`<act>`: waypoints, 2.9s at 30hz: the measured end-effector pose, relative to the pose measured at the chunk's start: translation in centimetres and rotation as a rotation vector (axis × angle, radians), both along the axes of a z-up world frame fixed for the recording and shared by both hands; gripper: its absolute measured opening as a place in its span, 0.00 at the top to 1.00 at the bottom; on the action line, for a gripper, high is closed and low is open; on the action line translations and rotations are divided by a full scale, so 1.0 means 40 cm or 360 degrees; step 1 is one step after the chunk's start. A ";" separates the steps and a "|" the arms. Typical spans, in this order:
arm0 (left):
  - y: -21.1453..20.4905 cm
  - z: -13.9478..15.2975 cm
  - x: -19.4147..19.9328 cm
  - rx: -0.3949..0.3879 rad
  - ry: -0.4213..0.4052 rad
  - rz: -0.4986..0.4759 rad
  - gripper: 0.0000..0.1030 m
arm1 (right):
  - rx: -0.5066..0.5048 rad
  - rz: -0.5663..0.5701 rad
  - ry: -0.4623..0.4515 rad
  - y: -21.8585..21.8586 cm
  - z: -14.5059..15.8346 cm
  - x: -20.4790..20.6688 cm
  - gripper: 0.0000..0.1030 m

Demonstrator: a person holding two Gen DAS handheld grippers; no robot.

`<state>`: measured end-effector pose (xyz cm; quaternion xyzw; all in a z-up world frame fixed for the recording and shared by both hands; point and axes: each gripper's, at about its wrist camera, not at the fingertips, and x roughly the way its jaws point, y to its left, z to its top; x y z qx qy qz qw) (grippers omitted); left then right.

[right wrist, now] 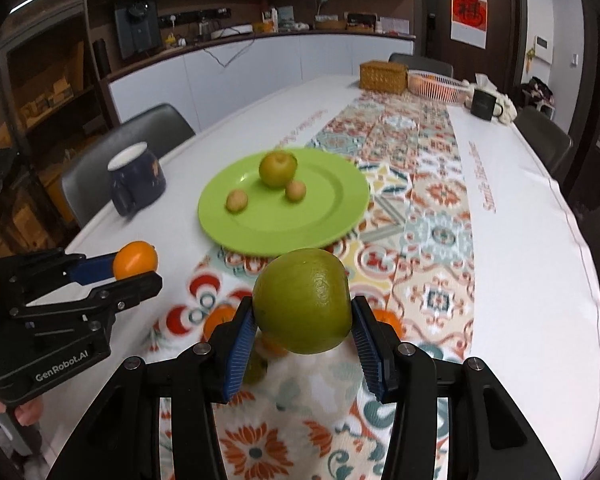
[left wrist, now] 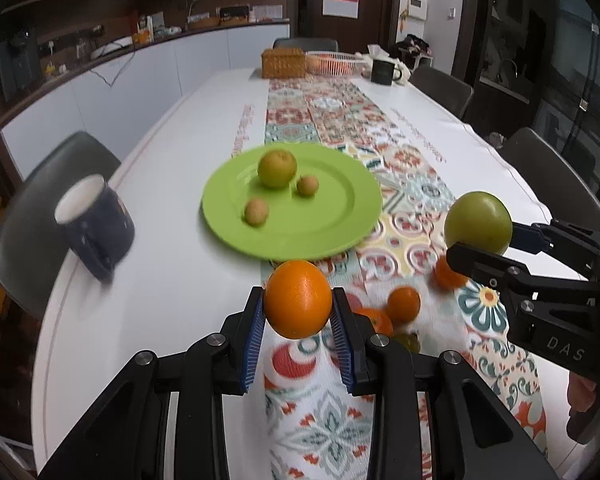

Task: Organize fruits
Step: 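Carry the orange and green apple over the green plate and lower them, then open both tools and move them back toward the remaining fruit on the runner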

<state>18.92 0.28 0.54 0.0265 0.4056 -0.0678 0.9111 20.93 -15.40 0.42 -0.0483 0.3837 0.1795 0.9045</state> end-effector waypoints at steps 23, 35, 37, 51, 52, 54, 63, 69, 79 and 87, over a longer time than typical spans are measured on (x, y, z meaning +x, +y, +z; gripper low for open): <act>0.030 0.093 0.226 0.0053 -0.0074 -0.0014 0.69 | 0.0018 0.0072 -0.0054 0.082 0.113 0.250 0.53; 0.058 0.009 0.371 0.0009 0.0082 -0.0015 0.69 | -0.0070 0.0038 0.0091 0.120 0.034 0.420 0.53; 0.060 -0.014 0.387 0.0018 0.0112 -0.0013 0.69 | -0.0081 0.0030 0.0113 0.126 0.015 0.436 0.53; 0.062 -0.106 0.445 0.0003 0.0243 -0.0020 0.69 | -0.0090 0.0040 0.0266 0.151 -0.102 0.514 0.53; 0.061 -0.109 0.448 -0.0002 0.0248 -0.0021 0.69 | -0.0085 0.0037 0.0273 0.151 -0.105 0.516 0.53; 0.056 -0.116 0.452 -0.0001 0.0262 -0.0036 0.69 | -0.0082 0.0033 0.0281 0.151 -0.112 0.519 0.53; 0.039 -0.095 0.427 0.0075 0.0204 -0.0011 0.55 | -0.0060 0.0029 0.0226 0.134 -0.091 0.499 0.45; 0.034 -0.027 0.362 0.0099 0.0071 0.0026 0.47 | -0.0013 -0.0014 0.0165 0.091 -0.051 0.430 0.45; 0.025 0.076 0.222 0.0044 -0.0110 0.0020 0.38 | 0.0051 -0.0019 0.0002 0.030 0.045 0.275 0.44; 0.021 0.136 0.110 0.0019 -0.0216 -0.0010 0.34 | 0.0082 0.0006 -0.0123 0.008 0.107 0.149 0.44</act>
